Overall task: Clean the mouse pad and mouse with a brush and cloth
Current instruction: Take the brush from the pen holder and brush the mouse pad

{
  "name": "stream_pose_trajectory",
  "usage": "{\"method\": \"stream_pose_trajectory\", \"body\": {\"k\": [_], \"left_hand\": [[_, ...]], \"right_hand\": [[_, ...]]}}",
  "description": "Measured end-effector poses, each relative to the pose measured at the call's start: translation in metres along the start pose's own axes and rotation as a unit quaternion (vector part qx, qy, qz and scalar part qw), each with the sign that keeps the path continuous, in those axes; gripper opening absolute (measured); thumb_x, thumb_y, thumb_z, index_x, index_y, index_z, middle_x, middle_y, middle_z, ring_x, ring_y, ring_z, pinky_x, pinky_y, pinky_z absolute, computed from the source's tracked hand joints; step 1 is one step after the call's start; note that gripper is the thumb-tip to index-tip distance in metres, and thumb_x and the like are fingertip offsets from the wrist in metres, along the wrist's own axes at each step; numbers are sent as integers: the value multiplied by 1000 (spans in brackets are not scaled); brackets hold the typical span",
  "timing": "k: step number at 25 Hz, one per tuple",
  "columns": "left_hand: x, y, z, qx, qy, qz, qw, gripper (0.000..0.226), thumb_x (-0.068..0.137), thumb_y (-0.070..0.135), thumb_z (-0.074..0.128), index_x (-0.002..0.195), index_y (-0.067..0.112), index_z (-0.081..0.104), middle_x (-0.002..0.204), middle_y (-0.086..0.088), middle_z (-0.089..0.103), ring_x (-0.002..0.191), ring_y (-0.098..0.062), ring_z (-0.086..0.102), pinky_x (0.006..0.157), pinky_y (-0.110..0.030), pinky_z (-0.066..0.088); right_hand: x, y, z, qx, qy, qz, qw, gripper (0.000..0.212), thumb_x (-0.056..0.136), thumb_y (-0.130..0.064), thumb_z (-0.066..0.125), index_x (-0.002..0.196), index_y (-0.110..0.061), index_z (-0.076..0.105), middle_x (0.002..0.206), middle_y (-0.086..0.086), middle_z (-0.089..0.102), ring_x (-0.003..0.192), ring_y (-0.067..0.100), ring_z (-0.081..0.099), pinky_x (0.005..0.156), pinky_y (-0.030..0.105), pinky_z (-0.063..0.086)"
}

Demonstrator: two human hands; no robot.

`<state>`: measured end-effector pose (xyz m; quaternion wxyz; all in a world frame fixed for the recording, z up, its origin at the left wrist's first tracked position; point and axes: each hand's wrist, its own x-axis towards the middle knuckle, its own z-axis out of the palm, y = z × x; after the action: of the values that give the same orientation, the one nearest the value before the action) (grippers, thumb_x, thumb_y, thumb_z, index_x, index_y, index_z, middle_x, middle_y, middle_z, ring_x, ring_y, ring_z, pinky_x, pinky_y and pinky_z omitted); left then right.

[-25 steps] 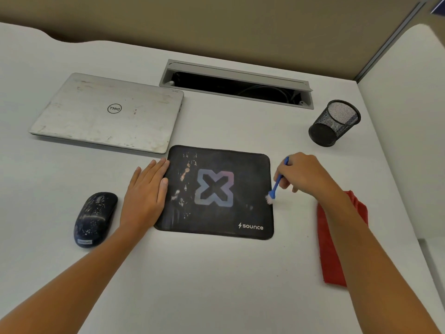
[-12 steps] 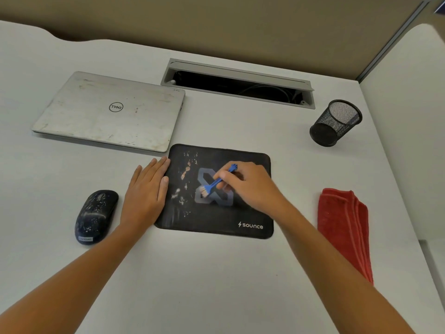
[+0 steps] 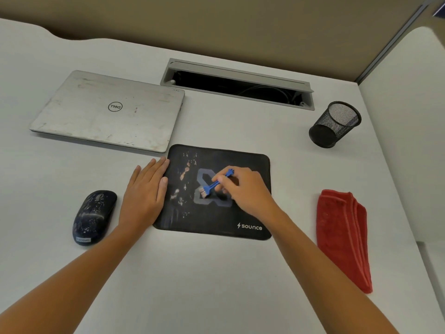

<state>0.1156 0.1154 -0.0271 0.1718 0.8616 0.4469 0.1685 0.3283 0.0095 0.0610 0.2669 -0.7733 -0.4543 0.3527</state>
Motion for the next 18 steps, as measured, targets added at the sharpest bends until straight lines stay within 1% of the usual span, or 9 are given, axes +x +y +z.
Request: {"method": "stream_pose_trajectory", "body": {"k": [3,5,6,8,10,12,15,16,18], "left_hand": [[0,1,0,-1,2,0,1000,52,100,32,22,149,19,35,154,3,36,145,-14,25,121,-39,12],[1,1,0,-1,3,0,1000,52,100,32,22,148,18,35,154,3,36,145,-14,26,121,-39,12],[1,1,0,-1,3,1,1000,52,100,32,22,149,18,35,154,3,36,145,-14,25,121,-39,12],[0,0,0,-2,0,1,1000,52,100,33,21,149,19,34,154,3,35,145,-13,25,122,-39,12],[0,0,0,-3,-2,-1,1000,53,100,34,21,149,19,33,154,3,35,145,-13,25,122,-39,12],[0,1,-1,0,1,0,1000,52,100,33,21,149,19,34,154,3,35,145,-13,25,122,-38,12],[1,2,-1,5,0,1,1000,52,100,32,21,149,18,34,154,3,36,145,-14,25,121,-38,12],[1,2,-1,5,0,0,1000,52,100,32,21,149,18,34,154,2,36,145,-14,25,121,-39,12],[1,2,-2,6,-1,1,1000,52,100,32,21,149,18,34,154,2,36,145,-14,25,121,-39,12]], "right_hand": [[15,4,-25,-149,219,65,962,23,99,-19,46,111,-10,63,98,5,64,84,12,60,69,13,41],[19,9,-40,-178,289,68,938,21,98,-18,48,110,-10,63,103,8,66,87,16,59,73,19,40],[18,6,-41,-122,253,44,959,19,97,-20,50,107,-14,65,101,5,67,82,12,58,73,18,41],[9,-6,-29,-6,66,-4,998,16,95,-25,53,98,-24,69,90,-6,68,72,4,61,67,12,43],[-4,-8,-14,-12,-115,-20,993,15,94,-27,54,94,-28,69,80,-12,67,66,0,62,59,10,42],[-4,3,-18,-66,-67,-4,996,15,95,-24,54,95,-23,69,80,-10,66,70,4,59,65,16,41],[-2,19,-47,-177,218,59,958,19,97,-18,50,100,-13,67,94,8,69,78,17,59,69,24,42],[-5,21,-53,-155,234,56,958,18,97,-18,50,101,-13,67,95,9,70,76,17,62,68,23,47],[-17,15,-44,0,118,17,993,15,95,-20,53,98,-19,67,87,5,71,64,12,67,57,19,54]]}}
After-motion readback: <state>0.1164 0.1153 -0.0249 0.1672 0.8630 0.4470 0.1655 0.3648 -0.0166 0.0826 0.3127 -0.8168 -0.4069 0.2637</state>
